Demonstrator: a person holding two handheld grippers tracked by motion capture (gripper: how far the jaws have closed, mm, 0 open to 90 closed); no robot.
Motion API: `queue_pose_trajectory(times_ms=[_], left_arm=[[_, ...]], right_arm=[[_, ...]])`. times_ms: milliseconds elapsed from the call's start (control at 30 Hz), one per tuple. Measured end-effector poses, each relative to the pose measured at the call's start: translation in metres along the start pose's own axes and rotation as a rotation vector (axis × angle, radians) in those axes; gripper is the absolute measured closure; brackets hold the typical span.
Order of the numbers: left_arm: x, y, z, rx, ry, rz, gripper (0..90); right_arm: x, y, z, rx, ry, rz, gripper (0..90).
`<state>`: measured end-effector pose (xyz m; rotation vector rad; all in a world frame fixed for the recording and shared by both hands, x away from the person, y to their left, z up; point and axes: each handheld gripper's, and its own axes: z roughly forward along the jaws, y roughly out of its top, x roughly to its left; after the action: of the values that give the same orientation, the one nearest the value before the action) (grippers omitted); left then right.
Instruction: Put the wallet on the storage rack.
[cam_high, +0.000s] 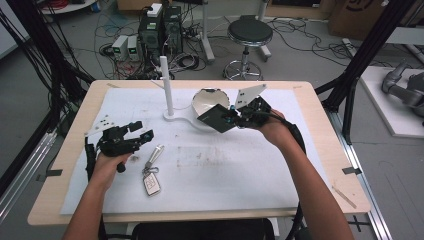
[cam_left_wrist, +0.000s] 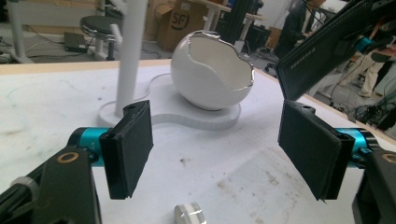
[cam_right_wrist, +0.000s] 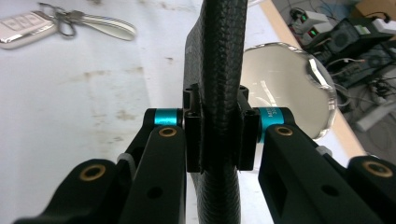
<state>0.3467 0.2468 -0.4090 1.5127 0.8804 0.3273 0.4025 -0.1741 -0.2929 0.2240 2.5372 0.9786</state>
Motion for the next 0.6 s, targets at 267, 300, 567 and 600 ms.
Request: queue_pose_trajectory(times_ms=[267, 300, 567, 600], left_arm=[[0.006, -0.007, 0.002, 0.011, 0.017, -0.042, 26.3], [0.006, -0.007, 0.002, 0.011, 0.014, -0.044, 26.3], [0.008, -0.008, 0.003, 0.001, 0.029, -0.051, 26.3], [0.008, -0.008, 0.002, -0.001, 0.032, -0.049, 26.3]], right_arm=[[-0.023, 0.014, 0.0, 0.017, -0.047, -0.019, 78.7], [-0.025, 0.015, 0.001, 0.022, -0.054, -0.021, 78.7], [-0.04, 0.028, 0.012, 0.065, -0.092, -0.068, 78.6], [-0.041, 0.029, 0.015, 0.069, -0.097, -0.076, 78.6]])
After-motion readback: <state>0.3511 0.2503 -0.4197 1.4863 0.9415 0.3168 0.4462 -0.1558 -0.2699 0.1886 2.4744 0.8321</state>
